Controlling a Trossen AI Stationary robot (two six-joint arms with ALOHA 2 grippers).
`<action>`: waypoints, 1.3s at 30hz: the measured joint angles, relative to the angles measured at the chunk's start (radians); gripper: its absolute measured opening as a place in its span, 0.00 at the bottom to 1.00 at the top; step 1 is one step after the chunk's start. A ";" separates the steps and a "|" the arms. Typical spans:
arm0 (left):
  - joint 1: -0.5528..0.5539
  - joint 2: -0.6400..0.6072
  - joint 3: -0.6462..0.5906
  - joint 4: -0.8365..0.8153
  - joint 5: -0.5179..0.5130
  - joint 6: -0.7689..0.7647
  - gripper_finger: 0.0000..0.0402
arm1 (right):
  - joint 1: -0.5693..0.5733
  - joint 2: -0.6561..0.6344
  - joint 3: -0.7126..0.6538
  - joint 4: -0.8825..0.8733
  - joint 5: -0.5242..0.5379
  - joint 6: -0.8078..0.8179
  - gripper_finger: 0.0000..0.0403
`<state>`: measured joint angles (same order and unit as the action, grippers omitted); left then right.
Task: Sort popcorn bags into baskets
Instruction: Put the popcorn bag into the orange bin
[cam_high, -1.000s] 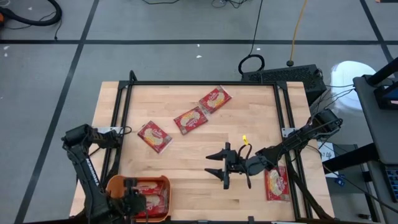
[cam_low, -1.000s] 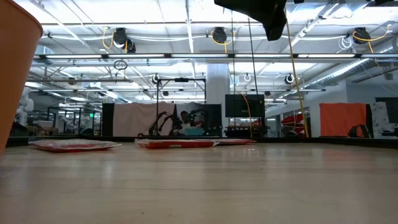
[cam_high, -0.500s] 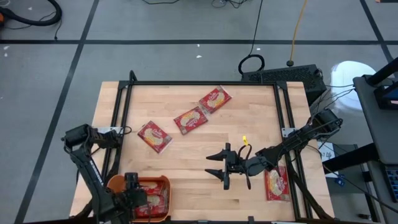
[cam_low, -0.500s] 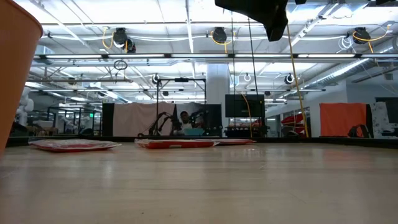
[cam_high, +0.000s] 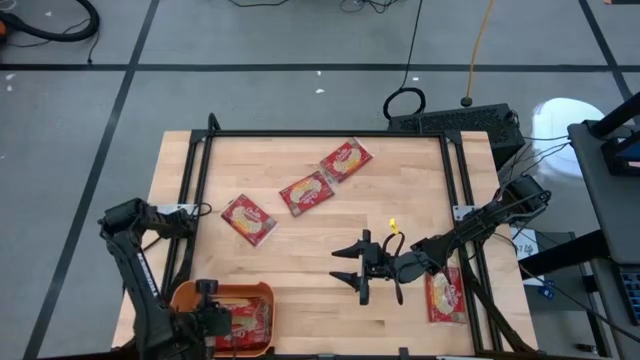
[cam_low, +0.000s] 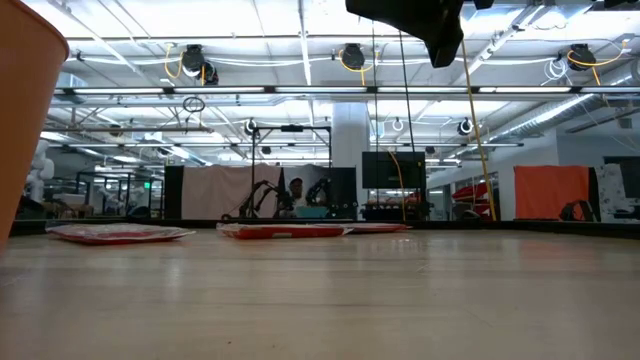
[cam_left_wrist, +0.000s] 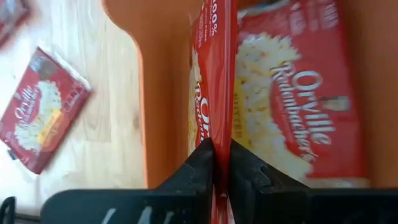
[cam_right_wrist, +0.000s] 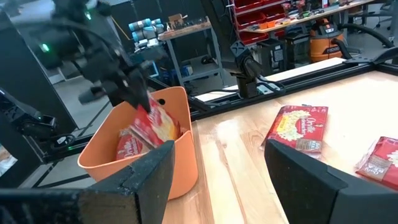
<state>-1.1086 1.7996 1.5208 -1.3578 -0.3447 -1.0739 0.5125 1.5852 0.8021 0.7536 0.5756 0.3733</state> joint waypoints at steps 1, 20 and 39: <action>-0.002 0.000 0.027 -0.020 0.002 0.002 0.07 | 0.000 0.000 0.000 -0.001 0.000 0.000 0.60; -0.060 0.082 0.171 0.010 0.021 -0.076 0.07 | 0.000 0.000 0.000 -0.035 0.000 0.000 0.60; -0.060 0.098 0.171 0.221 0.091 -0.060 0.33 | 0.000 0.000 0.000 -0.033 0.000 0.007 0.60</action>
<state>-1.1683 1.8980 1.6913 -1.1372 -0.2539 -1.1344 0.5125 1.5852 0.8017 0.7208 0.5755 0.3805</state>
